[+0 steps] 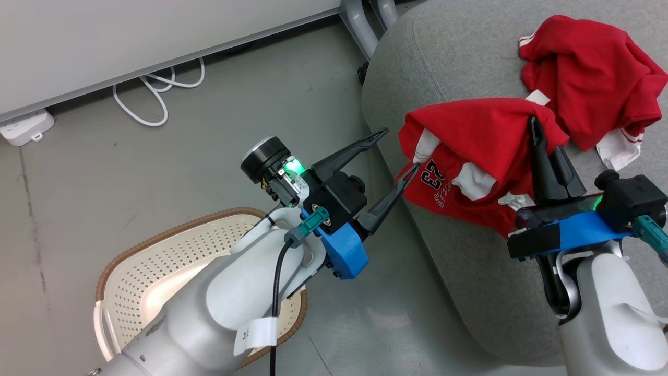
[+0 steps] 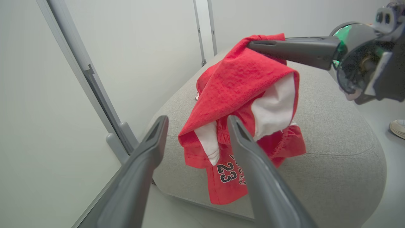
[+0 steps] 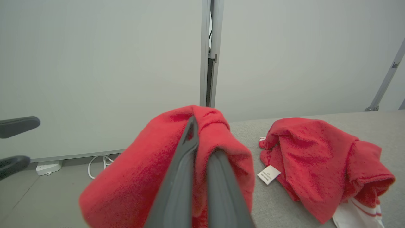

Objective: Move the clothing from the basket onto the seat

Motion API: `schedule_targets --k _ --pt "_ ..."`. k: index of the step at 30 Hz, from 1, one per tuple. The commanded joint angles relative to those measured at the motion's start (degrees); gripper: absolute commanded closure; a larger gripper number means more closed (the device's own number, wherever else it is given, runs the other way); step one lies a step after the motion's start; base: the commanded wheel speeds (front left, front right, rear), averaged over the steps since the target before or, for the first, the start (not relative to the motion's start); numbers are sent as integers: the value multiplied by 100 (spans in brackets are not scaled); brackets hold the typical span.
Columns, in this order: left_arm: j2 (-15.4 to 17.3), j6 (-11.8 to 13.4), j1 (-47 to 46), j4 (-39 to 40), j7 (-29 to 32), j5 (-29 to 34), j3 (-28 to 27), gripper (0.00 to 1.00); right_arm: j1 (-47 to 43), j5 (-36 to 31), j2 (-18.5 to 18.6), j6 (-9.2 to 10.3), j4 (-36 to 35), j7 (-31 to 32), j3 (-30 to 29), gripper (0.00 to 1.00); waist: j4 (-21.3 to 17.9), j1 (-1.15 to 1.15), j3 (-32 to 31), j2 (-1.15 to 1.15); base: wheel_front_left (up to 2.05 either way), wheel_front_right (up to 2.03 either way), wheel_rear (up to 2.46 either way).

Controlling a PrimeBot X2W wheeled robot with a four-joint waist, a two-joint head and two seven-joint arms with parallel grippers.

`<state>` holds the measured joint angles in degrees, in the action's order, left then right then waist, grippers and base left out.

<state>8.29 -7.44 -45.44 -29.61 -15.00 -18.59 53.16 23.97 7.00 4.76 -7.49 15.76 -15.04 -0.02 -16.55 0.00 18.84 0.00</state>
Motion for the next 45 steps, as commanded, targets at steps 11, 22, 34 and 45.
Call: schedule_targets --k 11,22,34,45 --pt "44 -3 -117 16 -27 -36 60 0 201 -157 90 -1 -178 -21 -5 100 3 0 89 0 0 0 0" --pt "291 1 -478 154 0 119 -16 0 1777 -143 815 -1 -898 -21 -598 100 -24 0 1063 0 0 0 0" --pt "853 0 -1154 736 369 422 20 0 3175 30 2128 -1 -861 -20 -2309 100 -157 0 2611 0 0 0 0" --pt "1211 58 -1288 1313 666 475 28 0 2447 -285 1897 0 -189 -20 -2979 100 -319 0 3120 0 0 0 0"
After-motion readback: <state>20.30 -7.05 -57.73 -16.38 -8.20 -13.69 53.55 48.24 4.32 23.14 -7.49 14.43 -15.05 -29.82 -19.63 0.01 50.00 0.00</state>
